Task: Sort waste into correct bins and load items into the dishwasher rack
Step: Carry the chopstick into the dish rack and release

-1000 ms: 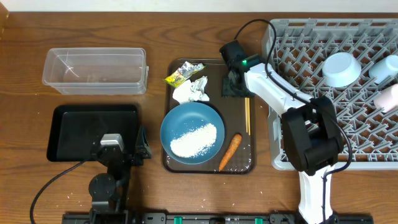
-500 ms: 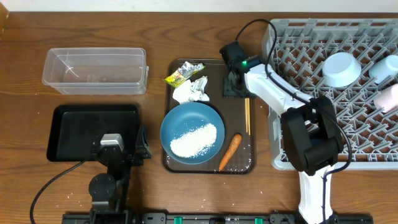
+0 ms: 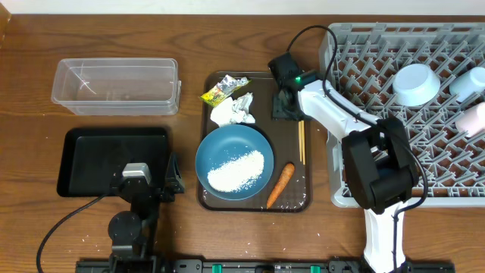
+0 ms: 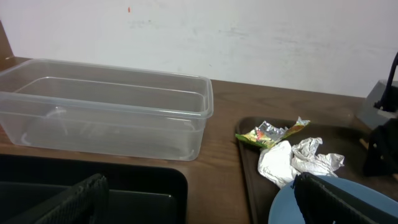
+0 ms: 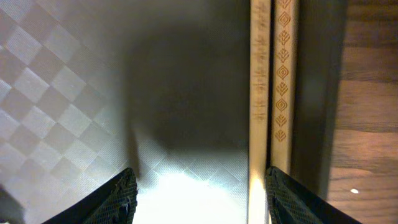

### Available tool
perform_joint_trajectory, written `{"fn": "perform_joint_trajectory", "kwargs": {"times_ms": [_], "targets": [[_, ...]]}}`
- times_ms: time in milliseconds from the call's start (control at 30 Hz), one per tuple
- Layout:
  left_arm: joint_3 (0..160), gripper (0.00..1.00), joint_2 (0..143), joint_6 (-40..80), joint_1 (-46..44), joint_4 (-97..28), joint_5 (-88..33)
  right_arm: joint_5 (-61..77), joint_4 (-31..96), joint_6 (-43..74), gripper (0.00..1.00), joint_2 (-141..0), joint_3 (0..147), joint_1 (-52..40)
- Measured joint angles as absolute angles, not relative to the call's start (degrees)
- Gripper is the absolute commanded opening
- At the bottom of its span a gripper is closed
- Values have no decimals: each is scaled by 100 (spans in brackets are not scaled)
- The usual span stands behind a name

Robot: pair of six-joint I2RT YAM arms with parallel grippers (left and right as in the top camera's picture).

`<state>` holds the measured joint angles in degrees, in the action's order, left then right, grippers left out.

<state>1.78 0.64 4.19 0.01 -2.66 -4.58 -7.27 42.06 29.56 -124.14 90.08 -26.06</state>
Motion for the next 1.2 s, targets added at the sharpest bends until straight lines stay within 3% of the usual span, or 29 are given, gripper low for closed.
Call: {"fn": "perform_joint_trajectory", "kwargs": {"times_ms": [133,200,333,367,733,1200], "targets": [[178,97,64,419,1,-266,-458,-711,4056,2956,63,-12403,8871,-2606],[178,97,64,419,1,-266,-458,-701,4038,2956,56,-12398,8864,-2606],[178,97,64,419,1,-266,-458,-666,4016,2943,5,-12398,8864,-2606],[178,97,64,419,1,-266,-458,-648,4023,2963,1,-12398,8864,-2604],[178,97,64,419,1,-266,-458,-412,5245,2783,1,-12309,9832,-2497],[178,97,64,419,1,-266,-458,-1291,5437,867,1,-10521,10984,-1203]]}}
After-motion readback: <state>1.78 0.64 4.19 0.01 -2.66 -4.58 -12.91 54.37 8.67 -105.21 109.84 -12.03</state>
